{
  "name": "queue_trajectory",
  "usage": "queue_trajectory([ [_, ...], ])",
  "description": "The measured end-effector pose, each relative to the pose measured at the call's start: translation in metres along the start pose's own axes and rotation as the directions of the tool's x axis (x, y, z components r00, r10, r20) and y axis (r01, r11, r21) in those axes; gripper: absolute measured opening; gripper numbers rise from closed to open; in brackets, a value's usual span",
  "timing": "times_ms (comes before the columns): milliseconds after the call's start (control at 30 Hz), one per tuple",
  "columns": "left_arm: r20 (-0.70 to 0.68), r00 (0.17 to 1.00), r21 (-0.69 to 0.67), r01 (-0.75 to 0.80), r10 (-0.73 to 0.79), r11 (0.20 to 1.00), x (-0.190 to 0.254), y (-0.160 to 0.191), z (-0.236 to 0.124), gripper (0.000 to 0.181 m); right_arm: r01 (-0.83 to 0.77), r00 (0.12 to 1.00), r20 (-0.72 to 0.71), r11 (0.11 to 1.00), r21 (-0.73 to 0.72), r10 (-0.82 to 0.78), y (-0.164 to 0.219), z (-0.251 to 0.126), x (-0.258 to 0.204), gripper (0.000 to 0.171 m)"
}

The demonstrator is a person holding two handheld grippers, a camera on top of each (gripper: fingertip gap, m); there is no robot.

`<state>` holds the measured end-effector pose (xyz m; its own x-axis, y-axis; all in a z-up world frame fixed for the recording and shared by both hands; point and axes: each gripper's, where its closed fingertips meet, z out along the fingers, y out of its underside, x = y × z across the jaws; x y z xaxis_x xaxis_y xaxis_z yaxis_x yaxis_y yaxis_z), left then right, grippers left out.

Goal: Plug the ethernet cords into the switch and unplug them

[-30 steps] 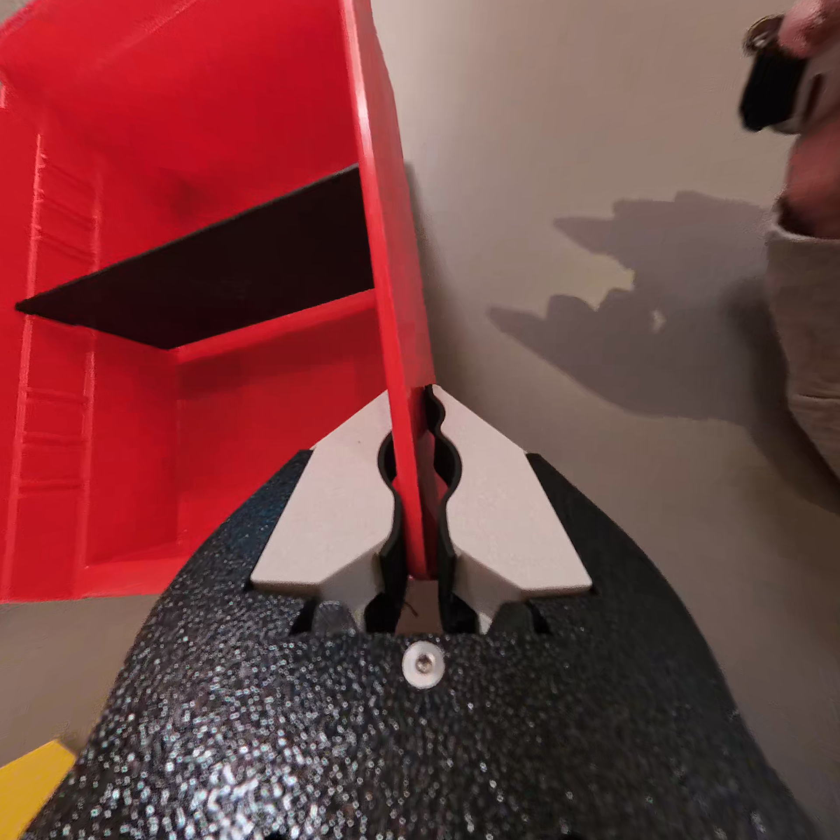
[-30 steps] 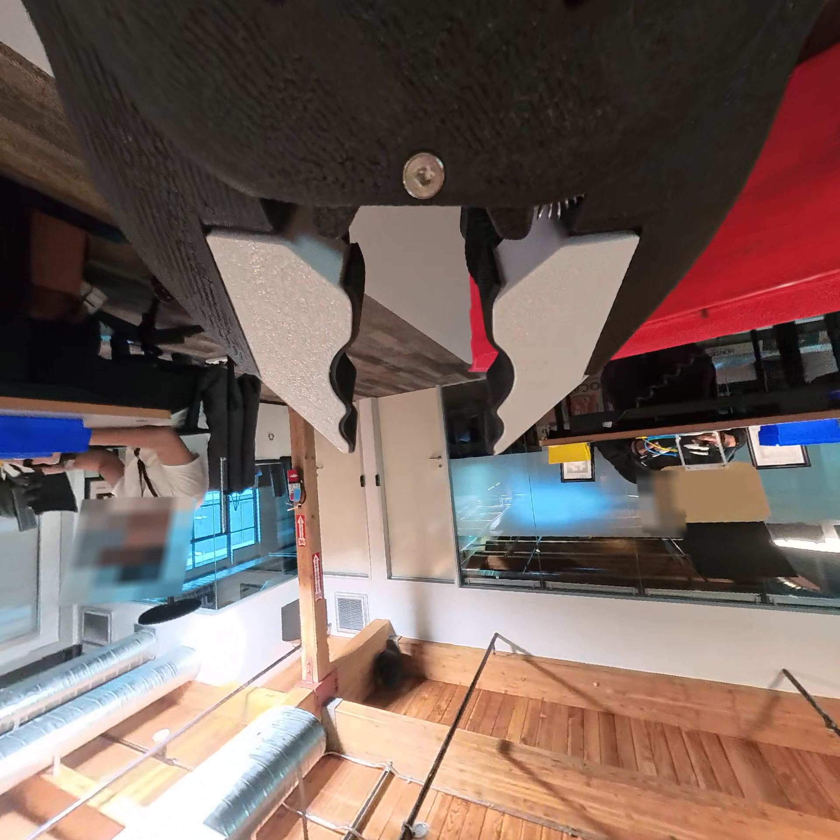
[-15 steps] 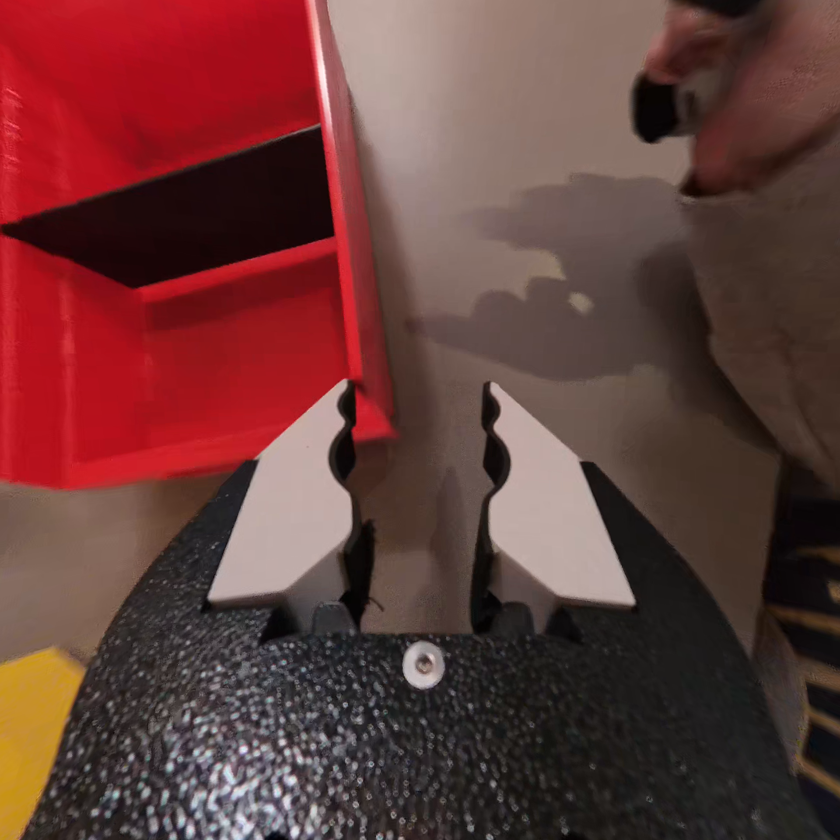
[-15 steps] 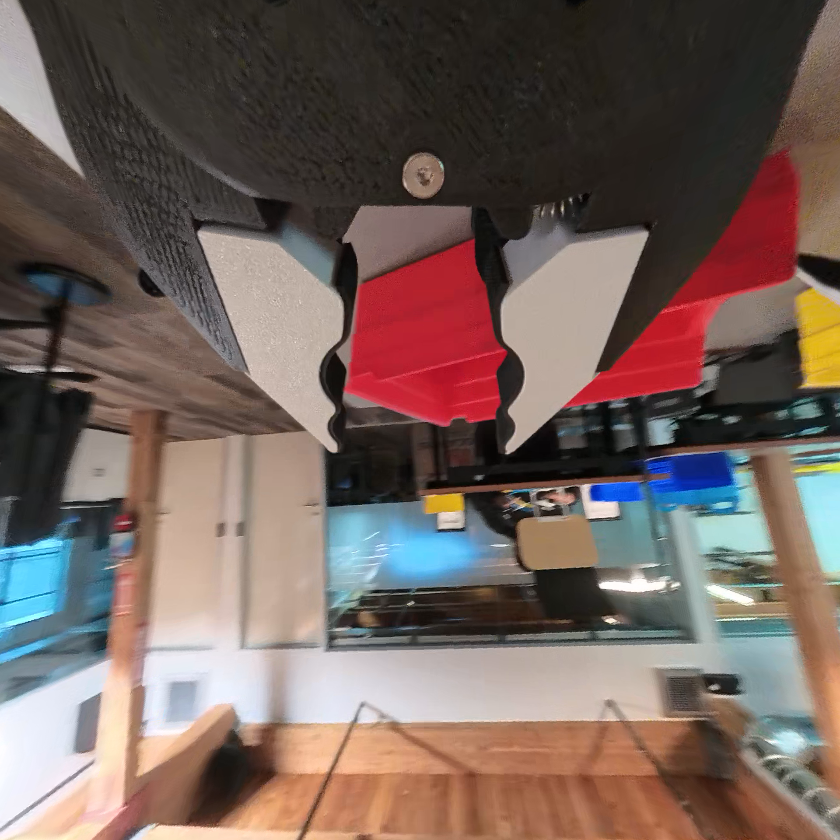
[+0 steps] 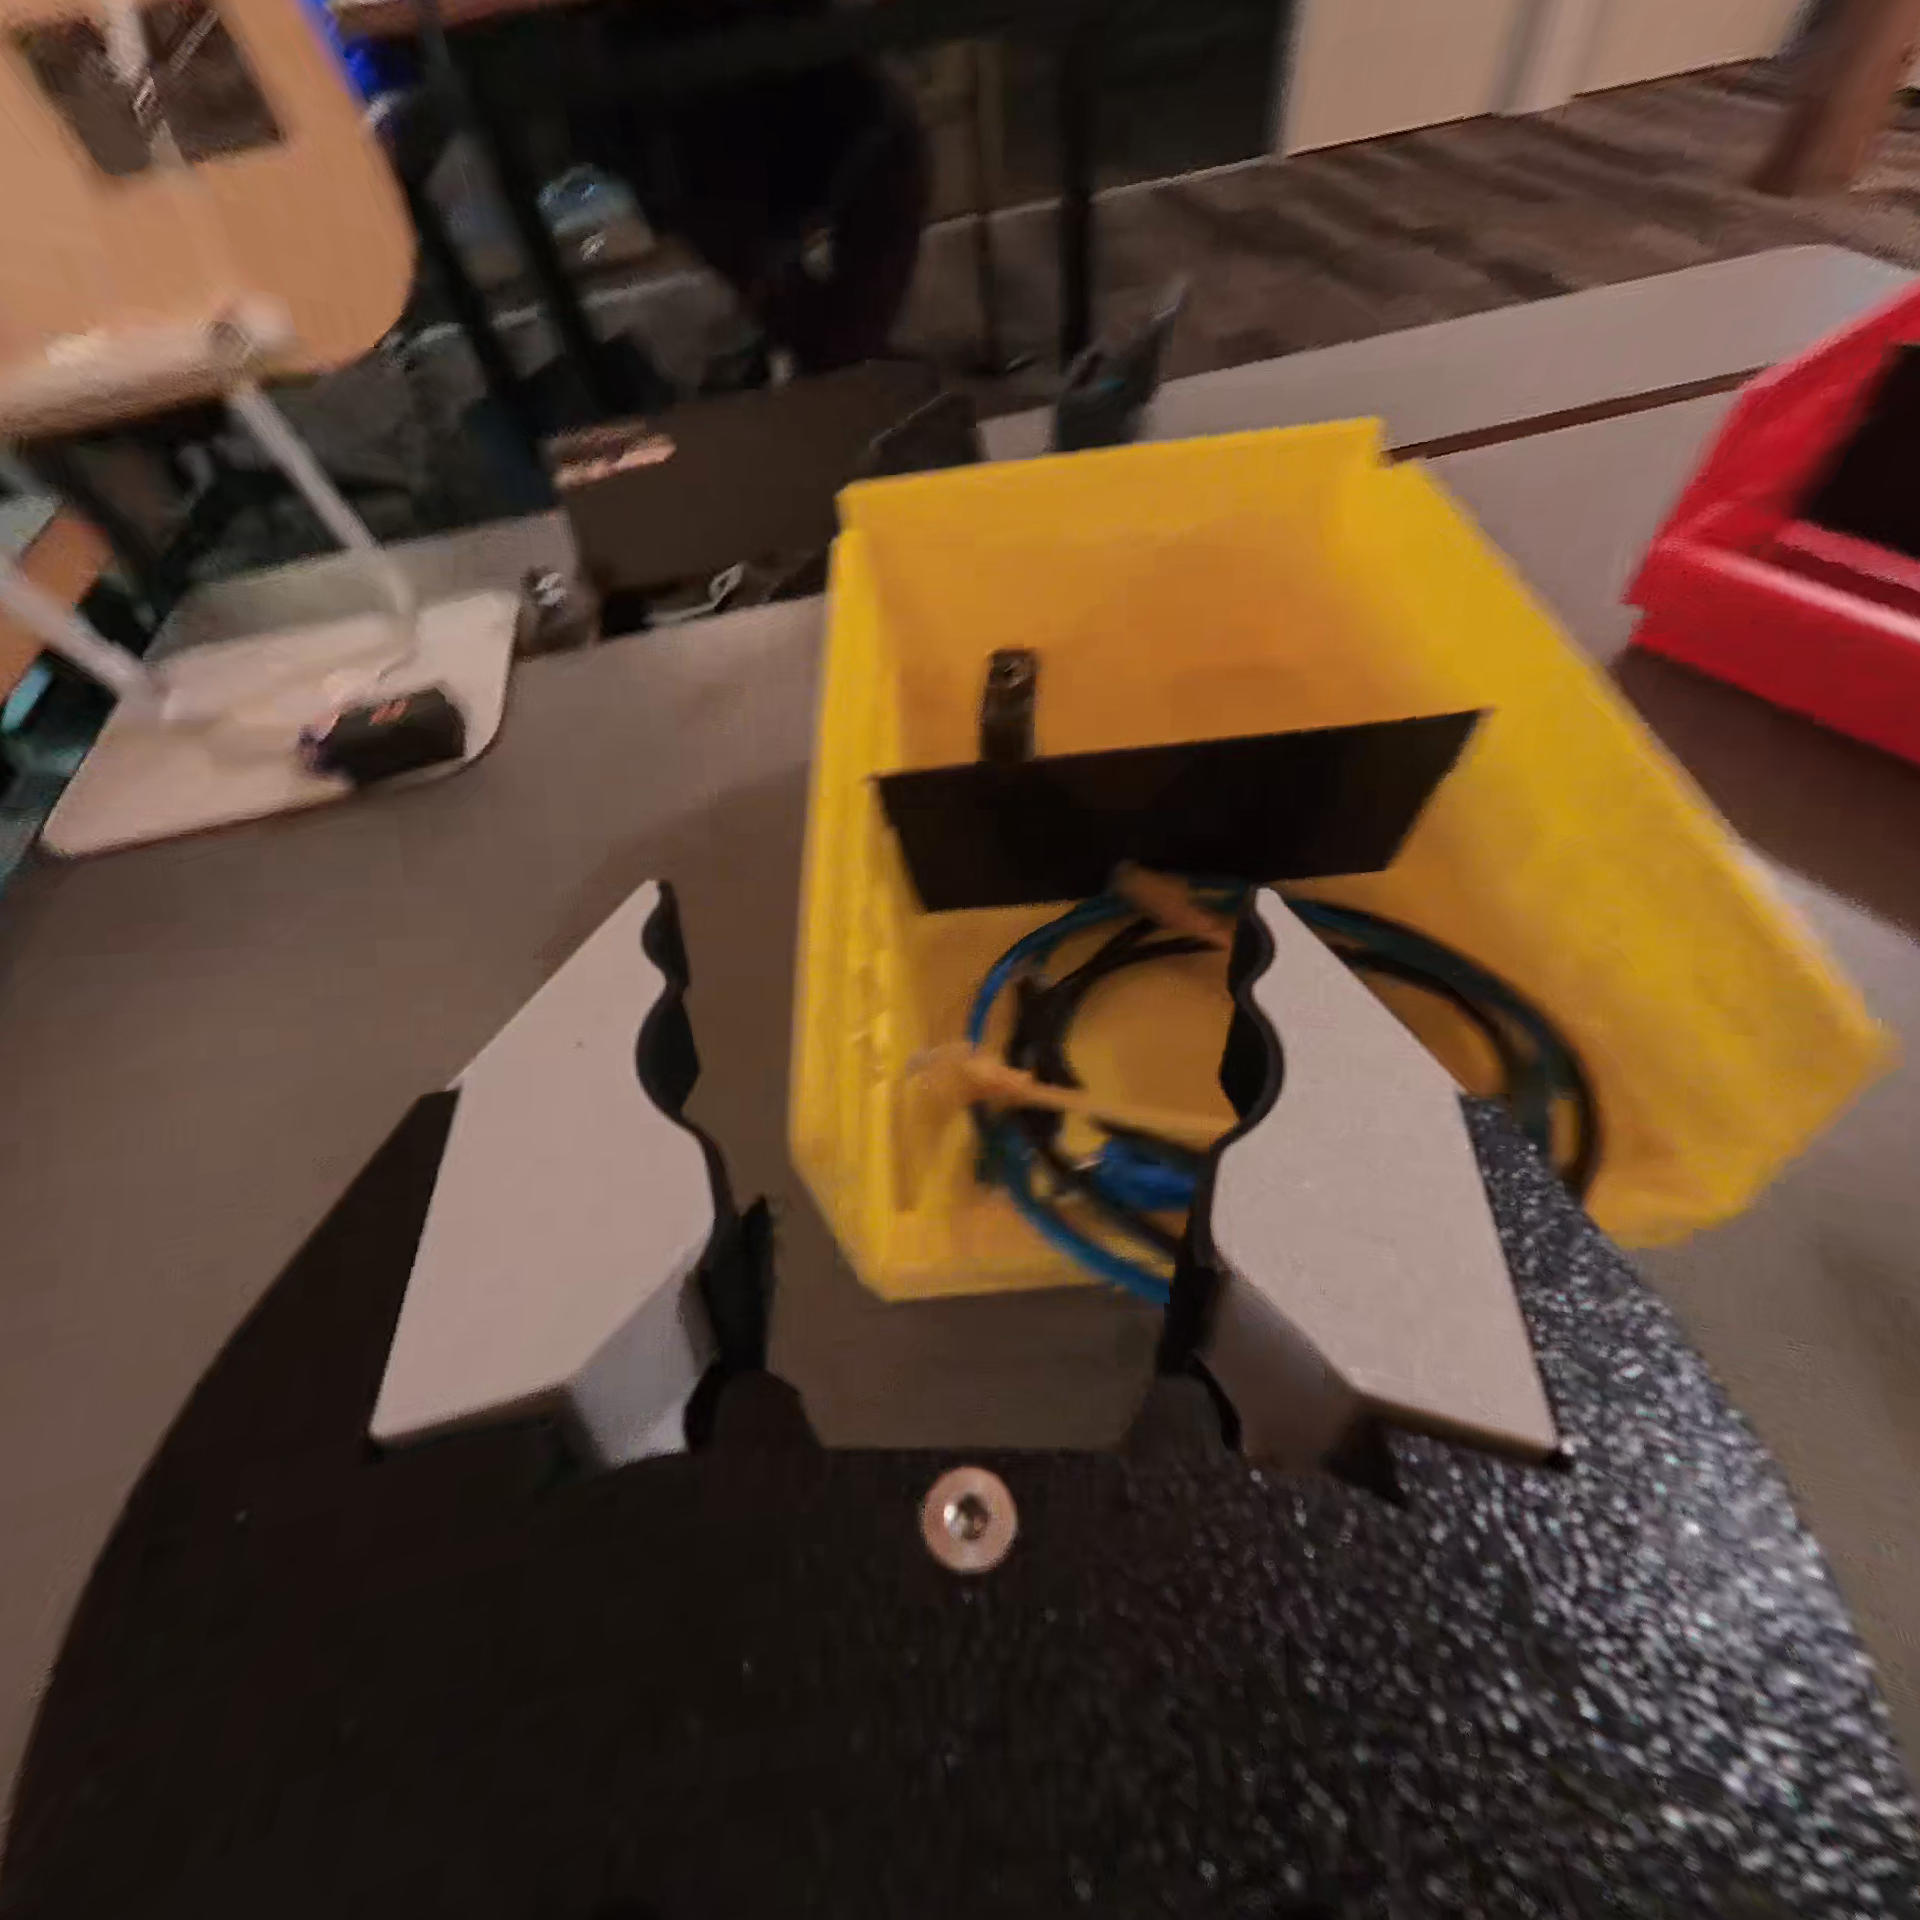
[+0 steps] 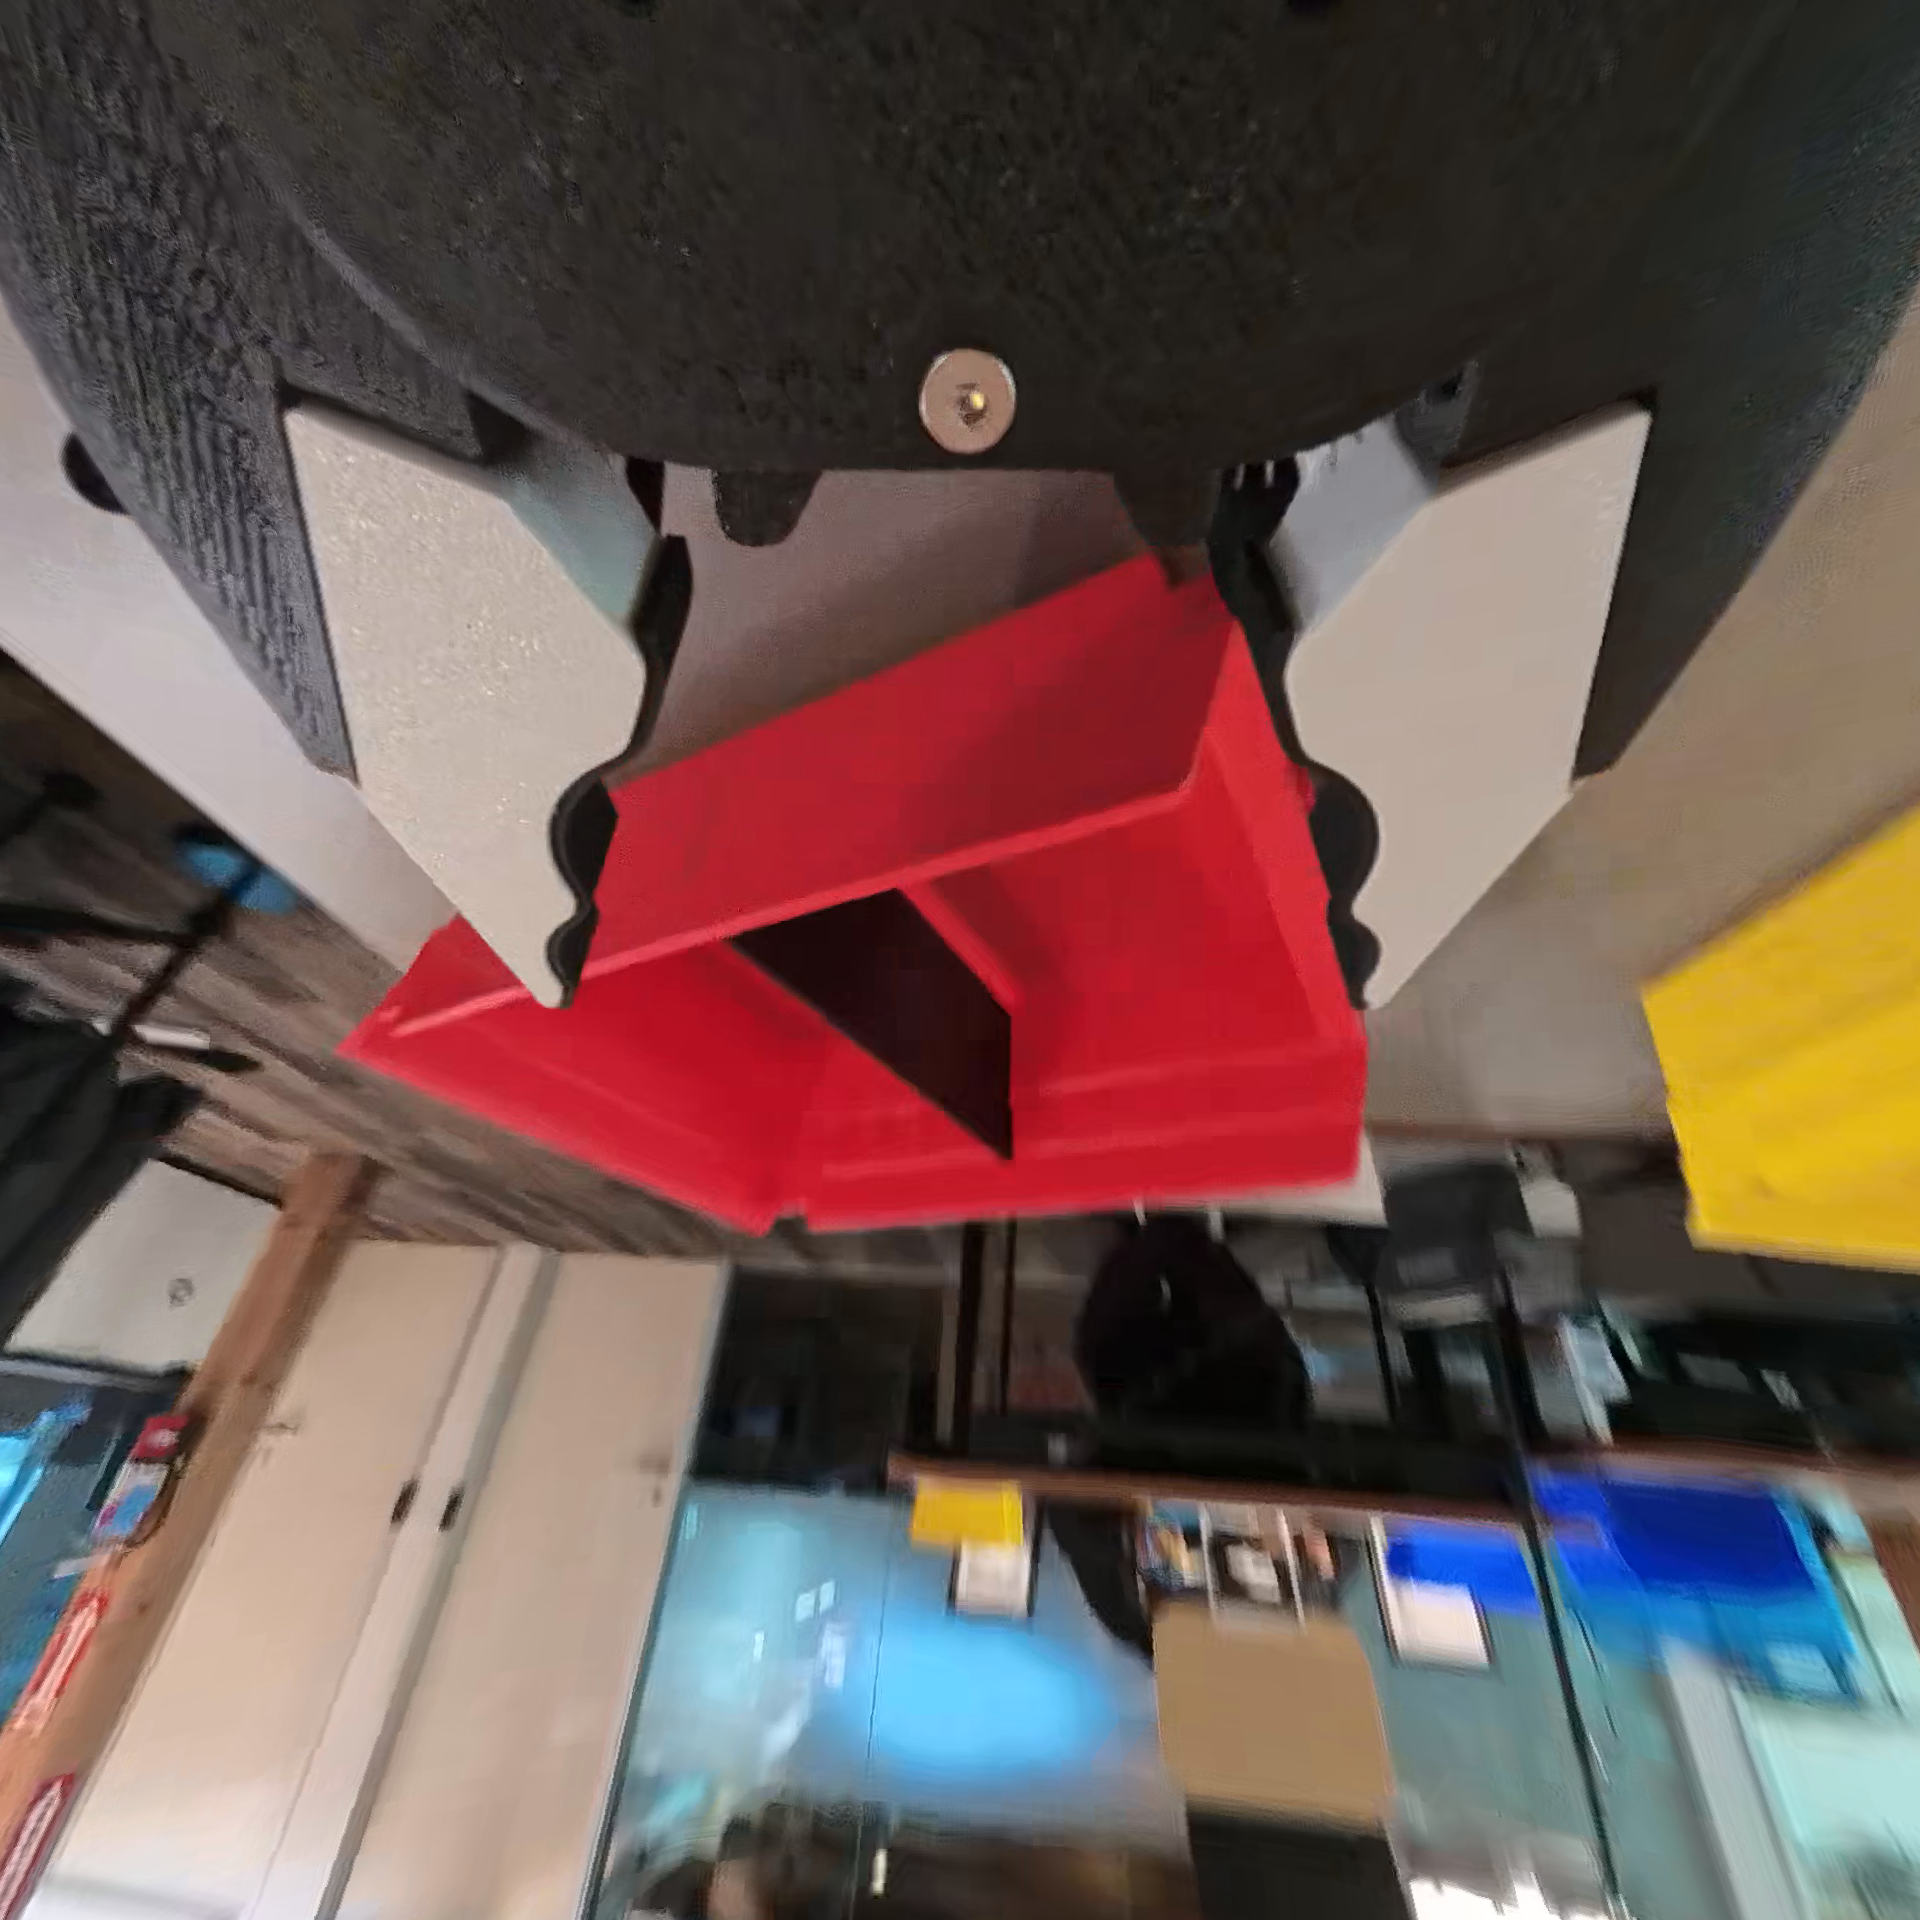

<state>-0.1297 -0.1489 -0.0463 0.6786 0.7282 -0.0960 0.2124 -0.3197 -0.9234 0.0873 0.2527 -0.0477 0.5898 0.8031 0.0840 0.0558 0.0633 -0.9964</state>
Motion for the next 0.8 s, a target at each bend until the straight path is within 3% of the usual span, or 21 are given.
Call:
queue_trajectory([
  [100,0.040,0.998,-0.028,0.050,-0.049,0.998,-0.032,0.024,0.009,0.091,0.003,1.000,-0.011,0.980,-0.199,-0.005,0.040,0.015,-0.011,0.137],
  [233,-0.024,0.997,-0.105,0.067,-0.070,0.992,-0.031,0.050,0.033,0.078,-0.013,0.999,-0.037,0.967,-0.254,0.004,0.054,0.015,0.003,0.122],
  [300,-0.048,0.997,-0.125,0.058,-0.064,0.990,-0.026,0.057,0.040,0.064,-0.020,0.999,-0.033,0.964,-0.266,0.012,0.056,0.008,0.011,0.099],
  [367,-0.017,0.999,-0.143,0.033,-0.036,0.989,-0.031,0.062,0.044,0.051,-0.008,1.000,-0.008,0.963,-0.269,0.006,0.058,-0.002,0.016,0.063],
  [467,0.029,0.999,-0.178,0.040,-0.036,0.983,-0.042,0.069,0.044,0.040,0.030,0.998,-0.037,0.967,-0.255,-0.041,0.059,-0.015,0.037,0.038],
  [533,-0.061,0.994,-0.179,0.082,-0.094,0.980,-0.032,0.069,0.042,0.011,0.046,0.995,-0.075,0.966,-0.254,-0.068,0.058,-0.021,0.057,0.023],
  [567,-0.066,0.993,-0.175,0.083,-0.096,0.981,-0.033,0.070,0.041,0.010,0.065,0.991,-0.094,0.964,-0.259,-0.092,0.058,-0.023,0.068,0.016],
  [667,0.000,0.998,-0.158,0.060,-0.061,0.986,-0.051,0.072,0.032,0.006,0.130,0.981,-0.101,0.943,-0.308,-0.168,0.062,-0.024,0.098,0.007],
  [800,0.066,0.993,-0.143,0.104,-0.096,0.984,-0.079,0.084,0.011,0.004,0.152,0.987,0.010,0.902,-0.404,-0.162,0.068,-0.028,0.122,0.004],
])
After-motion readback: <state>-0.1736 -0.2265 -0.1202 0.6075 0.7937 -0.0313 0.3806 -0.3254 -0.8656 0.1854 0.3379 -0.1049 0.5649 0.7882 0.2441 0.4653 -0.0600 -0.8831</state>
